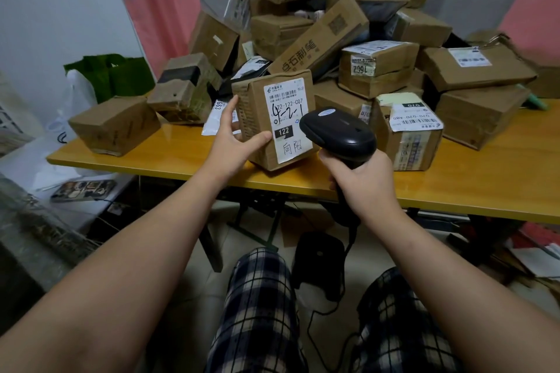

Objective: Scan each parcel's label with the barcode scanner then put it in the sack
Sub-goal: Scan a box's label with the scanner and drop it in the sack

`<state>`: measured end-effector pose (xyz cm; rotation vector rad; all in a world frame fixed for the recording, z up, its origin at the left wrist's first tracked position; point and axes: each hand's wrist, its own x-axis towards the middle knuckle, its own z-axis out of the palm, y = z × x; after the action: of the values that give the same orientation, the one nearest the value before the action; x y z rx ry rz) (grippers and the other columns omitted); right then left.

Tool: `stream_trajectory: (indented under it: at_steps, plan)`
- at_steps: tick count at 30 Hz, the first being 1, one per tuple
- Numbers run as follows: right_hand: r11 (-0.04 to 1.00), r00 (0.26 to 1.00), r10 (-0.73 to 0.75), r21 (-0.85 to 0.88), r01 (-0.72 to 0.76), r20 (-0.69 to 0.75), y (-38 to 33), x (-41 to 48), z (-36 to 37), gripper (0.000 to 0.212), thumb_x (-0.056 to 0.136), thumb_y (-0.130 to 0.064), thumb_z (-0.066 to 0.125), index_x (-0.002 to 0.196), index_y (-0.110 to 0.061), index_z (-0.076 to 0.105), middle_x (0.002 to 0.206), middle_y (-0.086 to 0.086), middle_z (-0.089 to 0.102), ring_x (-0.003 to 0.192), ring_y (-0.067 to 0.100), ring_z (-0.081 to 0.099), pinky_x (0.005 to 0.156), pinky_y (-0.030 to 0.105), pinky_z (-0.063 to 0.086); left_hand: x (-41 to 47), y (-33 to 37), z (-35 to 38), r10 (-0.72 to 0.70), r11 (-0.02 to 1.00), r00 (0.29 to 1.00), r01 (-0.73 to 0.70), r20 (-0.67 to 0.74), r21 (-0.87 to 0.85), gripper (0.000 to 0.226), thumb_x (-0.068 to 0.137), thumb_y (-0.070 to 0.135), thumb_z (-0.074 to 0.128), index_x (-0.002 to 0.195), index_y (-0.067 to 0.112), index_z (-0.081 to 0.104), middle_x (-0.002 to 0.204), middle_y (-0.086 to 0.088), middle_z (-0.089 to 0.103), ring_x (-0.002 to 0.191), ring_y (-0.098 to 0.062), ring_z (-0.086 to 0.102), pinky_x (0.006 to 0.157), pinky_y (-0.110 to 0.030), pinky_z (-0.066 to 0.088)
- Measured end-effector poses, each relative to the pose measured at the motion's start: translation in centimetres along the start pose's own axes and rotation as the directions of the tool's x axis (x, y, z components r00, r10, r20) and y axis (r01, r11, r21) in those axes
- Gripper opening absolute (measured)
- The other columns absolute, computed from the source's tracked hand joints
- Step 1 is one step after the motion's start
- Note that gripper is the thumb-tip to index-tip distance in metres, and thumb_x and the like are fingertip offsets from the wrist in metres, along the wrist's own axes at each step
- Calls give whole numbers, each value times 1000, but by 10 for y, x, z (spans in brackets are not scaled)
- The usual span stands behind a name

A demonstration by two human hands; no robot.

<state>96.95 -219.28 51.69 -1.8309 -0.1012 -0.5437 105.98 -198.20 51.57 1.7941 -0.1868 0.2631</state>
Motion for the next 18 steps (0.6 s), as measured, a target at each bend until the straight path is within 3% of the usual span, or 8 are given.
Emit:
stream_trajectory:
  at_steps: [5, 9, 12, 14, 16, 18]
  plan:
    - [1000, 1000, -8, -9, 8, 6, -2, -2, -2, 20, 81, -30, 72, 98, -20, 67, 73, -9, 63, 78, 18, 65, 71, 24, 50, 0, -1, -3, -5, 1000, 1000, 4, 16, 18, 96, 75, 30, 80, 148, 39, 18, 134, -9, 46, 121, -24, 54, 98, -42, 50]
    - [1000, 1000, -9, -11, 9, 11, -1, -2, -3, 19, 82, -28, 72, 96, -17, 68, 71, -10, 63, 75, 14, 64, 64, 8, 45, -1, 0, -1, 10, 1000, 1000, -11, 10, 18, 92, 80, 23, 77, 149, 36, 17, 126, -3, 46, 118, -21, 55, 95, -36, 51]
    - [999, 1000, 4, 36, -4, 11, 0, -4, -3, 27, 82, -28, 73, 104, -13, 69, 75, -8, 64, 80, 18, 65, 69, 17, 48, -2, 0, 0, 26, 999, 1000, -26, 6, 19, 92, 79, 23, 77, 148, 37, 18, 130, -4, 45, 121, -21, 53, 96, -35, 51]
    - [998, 1000, 11, 67, -12, 12, 0, -4, -2, 27, 81, -27, 75, 104, -14, 69, 76, -6, 65, 82, 21, 66, 70, 22, 48, -5, 1, 2, 37, 999, 999, -37, -6, 23, 93, 79, 21, 77, 149, 35, 17, 128, 0, 45, 118, -16, 53, 89, -23, 51]
    - [996, 1000, 5, 86, -7, 18, -3, -5, -1, 20, 80, -25, 76, 99, -22, 68, 76, -8, 65, 80, 20, 66, 69, 22, 48, -14, 5, 5, 50, 999, 999, -50, -19, 3, 94, 80, 17, 76, 150, 33, 15, 123, 5, 44, 108, -6, 54, 78, -9, 50]
    - [993, 999, -14, 117, 8, 44, -11, -5, 3, 21, 80, -22, 76, 97, -27, 66, 77, -10, 66, 79, 13, 66, 69, 17, 48, -28, 6, 2, 67, 997, 997, -68, -29, -35, 96, 79, 15, 76, 149, 36, 14, 125, 5, 46, 109, -4, 55, 85, -13, 51]
